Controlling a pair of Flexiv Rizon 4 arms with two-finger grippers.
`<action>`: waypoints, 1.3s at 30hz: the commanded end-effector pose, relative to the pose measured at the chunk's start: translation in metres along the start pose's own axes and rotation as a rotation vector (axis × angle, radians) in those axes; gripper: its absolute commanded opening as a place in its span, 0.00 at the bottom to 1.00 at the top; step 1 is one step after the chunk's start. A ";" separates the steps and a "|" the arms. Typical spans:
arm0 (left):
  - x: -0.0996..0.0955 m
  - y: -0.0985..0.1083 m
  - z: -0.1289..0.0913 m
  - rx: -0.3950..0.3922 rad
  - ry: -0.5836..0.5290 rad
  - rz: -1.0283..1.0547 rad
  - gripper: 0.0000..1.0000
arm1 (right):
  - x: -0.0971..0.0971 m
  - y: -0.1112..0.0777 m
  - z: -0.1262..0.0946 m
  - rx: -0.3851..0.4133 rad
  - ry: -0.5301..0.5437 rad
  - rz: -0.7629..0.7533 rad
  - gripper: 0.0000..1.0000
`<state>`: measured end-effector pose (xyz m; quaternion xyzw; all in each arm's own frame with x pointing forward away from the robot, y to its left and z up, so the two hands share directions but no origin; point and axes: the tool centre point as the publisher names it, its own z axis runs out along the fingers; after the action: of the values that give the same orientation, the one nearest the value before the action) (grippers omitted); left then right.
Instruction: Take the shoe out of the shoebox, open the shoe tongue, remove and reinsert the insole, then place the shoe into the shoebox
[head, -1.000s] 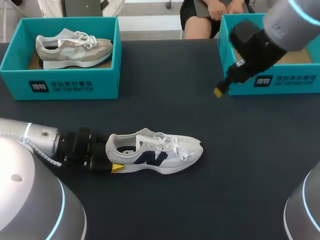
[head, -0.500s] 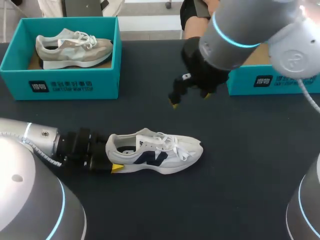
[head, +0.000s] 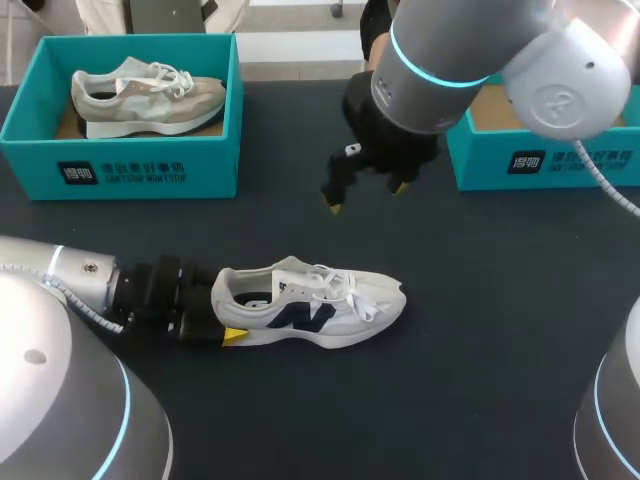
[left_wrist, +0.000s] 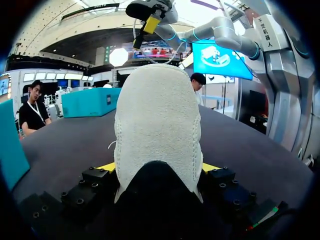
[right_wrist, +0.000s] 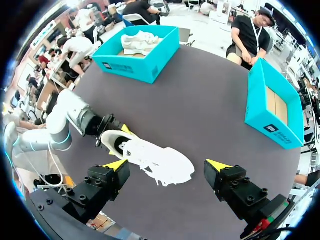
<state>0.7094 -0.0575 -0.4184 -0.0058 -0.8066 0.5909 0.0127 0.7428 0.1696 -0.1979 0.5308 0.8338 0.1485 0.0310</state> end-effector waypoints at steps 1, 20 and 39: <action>0.003 0.001 0.001 -0.001 -0.004 -0.001 0.00 | 0.000 0.000 0.001 -0.001 0.000 0.001 1.00; 0.003 0.001 0.001 -0.001 -0.004 -0.001 0.00 | 0.114 -0.007 0.029 -0.019 -0.182 0.299 1.00; 0.003 0.001 0.001 -0.001 -0.004 -0.001 0.00 | 0.129 -0.004 0.034 0.046 -0.237 0.324 1.00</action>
<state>0.7090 -0.0571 -0.4182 -0.0057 -0.8068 0.5907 0.0126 0.6905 0.2848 -0.2151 0.6617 0.7399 0.0926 0.0788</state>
